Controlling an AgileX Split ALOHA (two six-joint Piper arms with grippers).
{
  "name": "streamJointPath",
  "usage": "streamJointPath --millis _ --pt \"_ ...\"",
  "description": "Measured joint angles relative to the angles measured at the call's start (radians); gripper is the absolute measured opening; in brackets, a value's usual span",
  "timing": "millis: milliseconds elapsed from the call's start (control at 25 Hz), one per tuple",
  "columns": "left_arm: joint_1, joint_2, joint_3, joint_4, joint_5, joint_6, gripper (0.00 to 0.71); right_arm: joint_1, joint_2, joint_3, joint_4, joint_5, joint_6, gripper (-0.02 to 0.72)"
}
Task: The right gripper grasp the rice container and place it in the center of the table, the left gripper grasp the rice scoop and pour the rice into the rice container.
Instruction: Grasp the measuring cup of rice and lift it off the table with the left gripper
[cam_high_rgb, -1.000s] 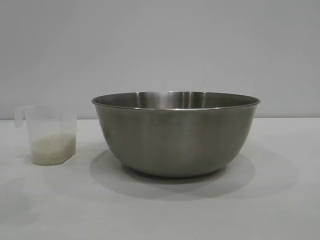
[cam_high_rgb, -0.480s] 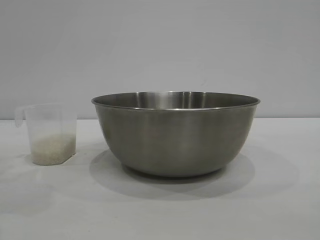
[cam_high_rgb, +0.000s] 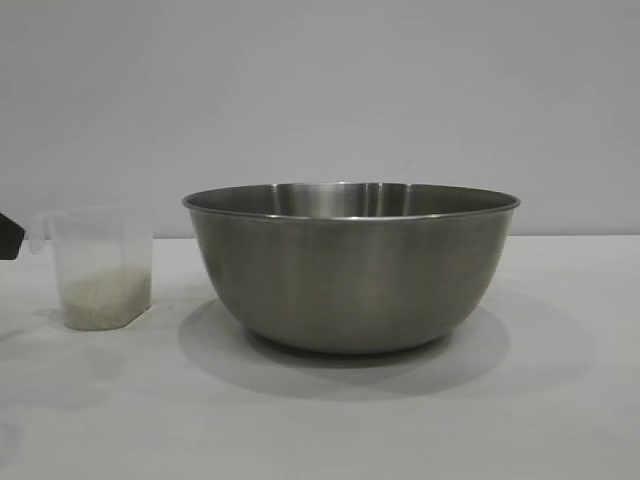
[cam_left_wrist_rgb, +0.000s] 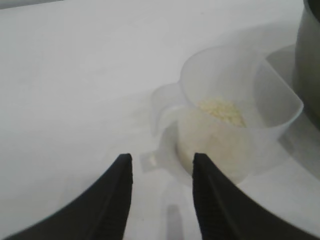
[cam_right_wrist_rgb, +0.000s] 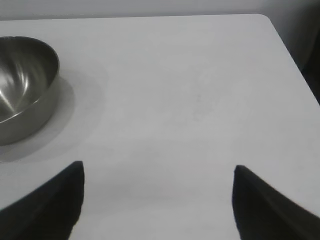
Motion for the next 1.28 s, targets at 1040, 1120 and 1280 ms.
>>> streamJointPath --millis 1040,1120,1280 --pt "0.000 0.049 -0.071 0.000 -0.002 0.000 0.289 0.000 0.000 0.000 0.000 0.000 0.000 0.547" --pt "0.000 0.058 -0.074 0.000 -0.002 0.000 0.289 0.000 0.000 0.000 0.000 0.000 0.000 0.547" --pt "0.000 0.062 -0.078 -0.004 -0.002 0.000 0.289 0.000 0.000 0.000 0.000 0.000 0.000 0.547"
